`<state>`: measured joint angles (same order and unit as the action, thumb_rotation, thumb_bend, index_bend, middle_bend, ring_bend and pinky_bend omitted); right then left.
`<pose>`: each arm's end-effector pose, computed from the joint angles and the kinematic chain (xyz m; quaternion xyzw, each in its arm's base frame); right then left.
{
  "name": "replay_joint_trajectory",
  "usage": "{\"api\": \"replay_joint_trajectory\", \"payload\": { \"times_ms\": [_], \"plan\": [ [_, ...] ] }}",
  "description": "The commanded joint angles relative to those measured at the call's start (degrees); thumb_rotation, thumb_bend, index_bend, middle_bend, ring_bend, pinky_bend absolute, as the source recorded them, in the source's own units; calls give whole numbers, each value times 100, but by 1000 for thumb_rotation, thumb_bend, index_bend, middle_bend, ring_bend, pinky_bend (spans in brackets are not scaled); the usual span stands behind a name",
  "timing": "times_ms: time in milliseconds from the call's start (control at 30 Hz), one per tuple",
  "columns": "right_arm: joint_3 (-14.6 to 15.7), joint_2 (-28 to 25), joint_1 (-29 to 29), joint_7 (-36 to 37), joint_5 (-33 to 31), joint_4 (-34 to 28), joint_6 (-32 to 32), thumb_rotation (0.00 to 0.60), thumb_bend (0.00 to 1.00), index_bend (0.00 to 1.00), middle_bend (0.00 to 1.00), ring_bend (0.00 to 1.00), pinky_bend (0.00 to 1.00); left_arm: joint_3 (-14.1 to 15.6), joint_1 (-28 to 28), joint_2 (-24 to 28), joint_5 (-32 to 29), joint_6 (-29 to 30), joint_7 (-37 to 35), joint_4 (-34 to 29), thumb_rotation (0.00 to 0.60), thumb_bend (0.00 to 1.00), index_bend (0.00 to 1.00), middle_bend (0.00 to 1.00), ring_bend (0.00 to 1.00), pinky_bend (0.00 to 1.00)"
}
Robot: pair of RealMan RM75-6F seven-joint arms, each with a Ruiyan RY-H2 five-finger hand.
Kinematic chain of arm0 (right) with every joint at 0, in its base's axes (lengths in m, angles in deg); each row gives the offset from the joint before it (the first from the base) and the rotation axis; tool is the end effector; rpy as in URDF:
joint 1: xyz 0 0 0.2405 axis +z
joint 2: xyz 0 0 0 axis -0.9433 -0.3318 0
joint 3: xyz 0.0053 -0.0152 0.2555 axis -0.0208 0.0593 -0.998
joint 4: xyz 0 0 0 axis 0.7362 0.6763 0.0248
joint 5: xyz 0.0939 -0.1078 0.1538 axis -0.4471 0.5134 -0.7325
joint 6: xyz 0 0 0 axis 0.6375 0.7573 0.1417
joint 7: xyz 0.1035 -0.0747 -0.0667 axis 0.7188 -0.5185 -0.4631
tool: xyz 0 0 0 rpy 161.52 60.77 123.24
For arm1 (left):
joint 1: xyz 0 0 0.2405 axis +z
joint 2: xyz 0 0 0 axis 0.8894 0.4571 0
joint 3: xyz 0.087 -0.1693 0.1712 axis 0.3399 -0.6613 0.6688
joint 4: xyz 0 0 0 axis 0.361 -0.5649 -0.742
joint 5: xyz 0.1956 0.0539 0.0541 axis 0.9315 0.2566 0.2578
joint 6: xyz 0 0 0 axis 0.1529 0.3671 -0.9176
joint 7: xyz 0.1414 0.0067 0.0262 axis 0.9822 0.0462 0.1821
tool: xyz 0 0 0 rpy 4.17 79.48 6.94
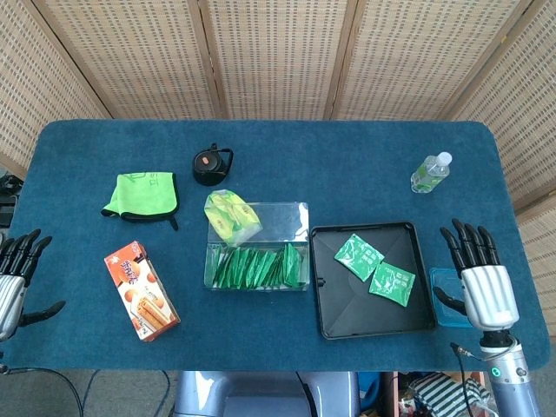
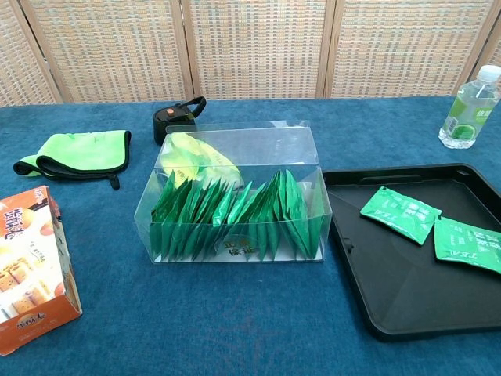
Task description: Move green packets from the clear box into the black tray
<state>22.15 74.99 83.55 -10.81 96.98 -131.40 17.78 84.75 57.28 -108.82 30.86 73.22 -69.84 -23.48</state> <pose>-0.2662 -0.2123 0.1341 0.6069 -0.2949 0.4478 0.5867 -0.2982 0.1794 0.1706 -0.6138 -0.3683 -0.3989 0.5731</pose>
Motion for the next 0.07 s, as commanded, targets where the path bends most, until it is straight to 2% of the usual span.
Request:
{"api": "replay_joint_trajectory", "payload": {
  "times_ms": [33, 67],
  "plan": [
    [1, 250, -186, -97, -44, 297, 101, 600, 0, 50, 0, 0, 0, 5, 42, 5, 39, 90, 5, -23, 600, 81, 0, 0, 0, 0],
    [-4, 247, -193, -110, -36, 308, 80, 600, 0, 49, 0, 0, 0, 5, 49, 9, 50, 109, 5, -26, 600, 82, 0, 0, 0, 0]
  ]
}}
